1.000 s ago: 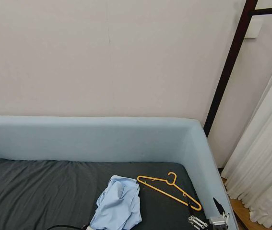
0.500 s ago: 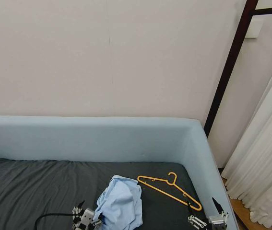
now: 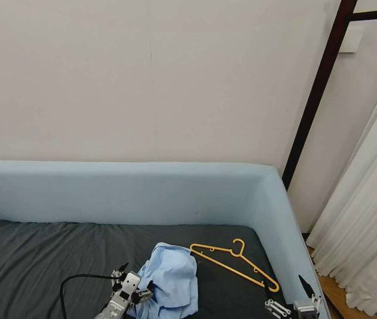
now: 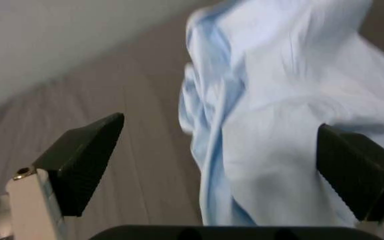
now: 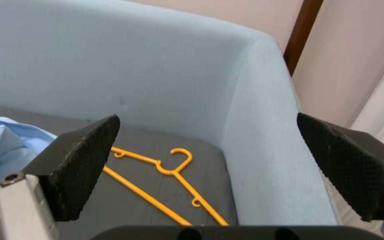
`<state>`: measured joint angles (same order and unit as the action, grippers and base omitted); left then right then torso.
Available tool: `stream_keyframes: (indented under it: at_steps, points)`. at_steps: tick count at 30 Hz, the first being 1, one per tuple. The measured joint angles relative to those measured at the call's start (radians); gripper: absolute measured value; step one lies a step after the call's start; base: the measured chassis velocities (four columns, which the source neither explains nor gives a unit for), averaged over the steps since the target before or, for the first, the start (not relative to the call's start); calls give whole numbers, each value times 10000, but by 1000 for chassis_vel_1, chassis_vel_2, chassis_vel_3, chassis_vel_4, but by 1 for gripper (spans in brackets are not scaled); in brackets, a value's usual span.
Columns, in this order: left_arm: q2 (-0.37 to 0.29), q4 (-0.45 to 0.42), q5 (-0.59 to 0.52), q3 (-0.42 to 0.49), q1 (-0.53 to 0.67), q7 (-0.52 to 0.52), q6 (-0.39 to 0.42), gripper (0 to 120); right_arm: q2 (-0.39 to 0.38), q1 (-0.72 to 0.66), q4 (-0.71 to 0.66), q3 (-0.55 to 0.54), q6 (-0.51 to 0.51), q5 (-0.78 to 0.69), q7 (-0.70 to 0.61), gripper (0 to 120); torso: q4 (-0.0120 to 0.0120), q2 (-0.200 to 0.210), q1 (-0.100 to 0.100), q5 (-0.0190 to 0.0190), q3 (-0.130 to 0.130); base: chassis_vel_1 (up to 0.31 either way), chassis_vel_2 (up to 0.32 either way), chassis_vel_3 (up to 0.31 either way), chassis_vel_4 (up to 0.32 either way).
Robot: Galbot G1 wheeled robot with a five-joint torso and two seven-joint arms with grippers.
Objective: Pick up the clothes from the sofa and hang them on the clothes hanger.
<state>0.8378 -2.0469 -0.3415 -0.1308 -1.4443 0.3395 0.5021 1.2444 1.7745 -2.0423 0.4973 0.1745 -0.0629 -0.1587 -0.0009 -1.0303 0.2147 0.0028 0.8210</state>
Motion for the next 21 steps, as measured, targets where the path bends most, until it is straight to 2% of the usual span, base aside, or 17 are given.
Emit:
stream_keyframes:
  at_steps: [6, 8, 10, 14, 15, 18, 21]
  points:
    - [-323, 111, -990, 247, -309, 508, 813, 100, 87, -3, -12, -69, -1, 83, 8, 100, -3, 0, 0, -3, 0, 0, 0, 0, 0]
    - [-471, -34, -1577, 303, -399, 1072, 1350, 100, 82, -13, -20, -83, -1, 85, 13, 100, -3, 0, 1, -3, 0, 0, 0, 0, 0]
    - [-548, -142, -1759, 312, -433, 1275, 1516, 100, 81, -14, -22, -85, 0, 86, 13, 100, -3, 0, 0, -3, 0, 0, 0, 0, 0]
    - [-773, -1146, -2234, 138, -683, 1689, 1673, 100, 83, 32, -29, -75, 47, 85, 16, 100, -3, 0, 0, -1, 0, 0, 0, 0, 0]
    - [-773, -1146, -2234, 138, -683, 1689, 1673, 100, 83, 32, -29, -75, 47, 85, 16, 100, -3, 0, 0, -1, 0, 0, 0, 0, 0]
    - [-495, -2339, -2692, 45, -381, 1811, 1739, 100, 57, 101, -28, -11, 105, 73, 4, 100, -4, -1, -1, 2, -1, 0, 0, 0, 0]
    - [-198, -2330, -2729, 116, 71, 1721, 1649, 100, 17, 99, -6, -3, 114, 64, -4, 100, -5, -2, -2, 2, 0, 0, 0, 0, 0]
